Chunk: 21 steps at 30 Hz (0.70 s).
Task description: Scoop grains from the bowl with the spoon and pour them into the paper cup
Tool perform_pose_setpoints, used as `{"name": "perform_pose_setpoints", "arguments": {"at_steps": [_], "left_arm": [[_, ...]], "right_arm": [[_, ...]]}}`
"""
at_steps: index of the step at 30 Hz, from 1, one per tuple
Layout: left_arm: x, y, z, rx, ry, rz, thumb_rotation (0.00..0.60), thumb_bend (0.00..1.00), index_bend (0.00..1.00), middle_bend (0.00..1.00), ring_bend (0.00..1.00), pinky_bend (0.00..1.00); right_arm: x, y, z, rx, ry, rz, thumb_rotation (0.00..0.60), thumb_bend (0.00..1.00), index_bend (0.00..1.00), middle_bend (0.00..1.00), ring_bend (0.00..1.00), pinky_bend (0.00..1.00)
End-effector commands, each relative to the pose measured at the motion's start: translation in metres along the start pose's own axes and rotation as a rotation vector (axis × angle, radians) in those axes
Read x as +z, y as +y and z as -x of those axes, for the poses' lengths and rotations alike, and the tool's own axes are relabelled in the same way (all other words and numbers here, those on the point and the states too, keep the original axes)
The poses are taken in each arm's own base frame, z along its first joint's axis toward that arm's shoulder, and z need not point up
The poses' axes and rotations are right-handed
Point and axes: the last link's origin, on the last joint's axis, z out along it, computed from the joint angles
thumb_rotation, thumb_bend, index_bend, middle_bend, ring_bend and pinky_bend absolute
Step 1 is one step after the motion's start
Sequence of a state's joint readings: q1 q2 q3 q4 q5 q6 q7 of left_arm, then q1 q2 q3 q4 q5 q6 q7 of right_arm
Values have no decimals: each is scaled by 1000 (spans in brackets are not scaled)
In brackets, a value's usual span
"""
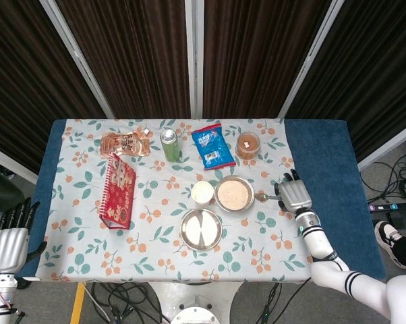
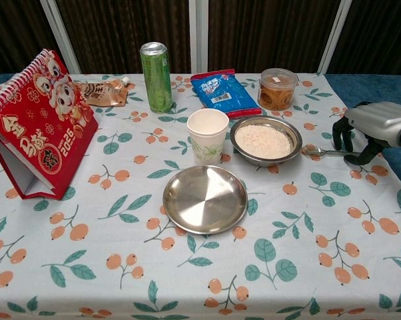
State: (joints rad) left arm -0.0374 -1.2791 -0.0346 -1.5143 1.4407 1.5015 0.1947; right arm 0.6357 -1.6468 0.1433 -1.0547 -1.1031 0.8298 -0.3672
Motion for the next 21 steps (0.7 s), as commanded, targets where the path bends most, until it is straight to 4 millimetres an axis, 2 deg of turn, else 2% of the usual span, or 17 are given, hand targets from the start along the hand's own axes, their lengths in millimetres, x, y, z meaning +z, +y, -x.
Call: {"name": "perform_pose_setpoints", "arguments": {"at_steps": [1, 12, 21], "left_arm": [[0, 0, 0, 1, -1, -1, 600, 263, 127, 100, 47, 109], [-2, -1, -1, 0, 1, -7, 600, 263, 127, 99, 47, 110], [-3, -2, -2, 0, 5, -8, 600, 263, 128, 99, 46, 110]], "right_arm": [[1, 0, 0, -1, -2, -1, 600, 276, 479, 506, 124, 34], [3, -1, 4, 4, -12, -2, 600, 279, 508, 529, 143, 34], [3, 1, 2, -5, -13, -10, 600, 332, 558, 564, 169, 34]]}}
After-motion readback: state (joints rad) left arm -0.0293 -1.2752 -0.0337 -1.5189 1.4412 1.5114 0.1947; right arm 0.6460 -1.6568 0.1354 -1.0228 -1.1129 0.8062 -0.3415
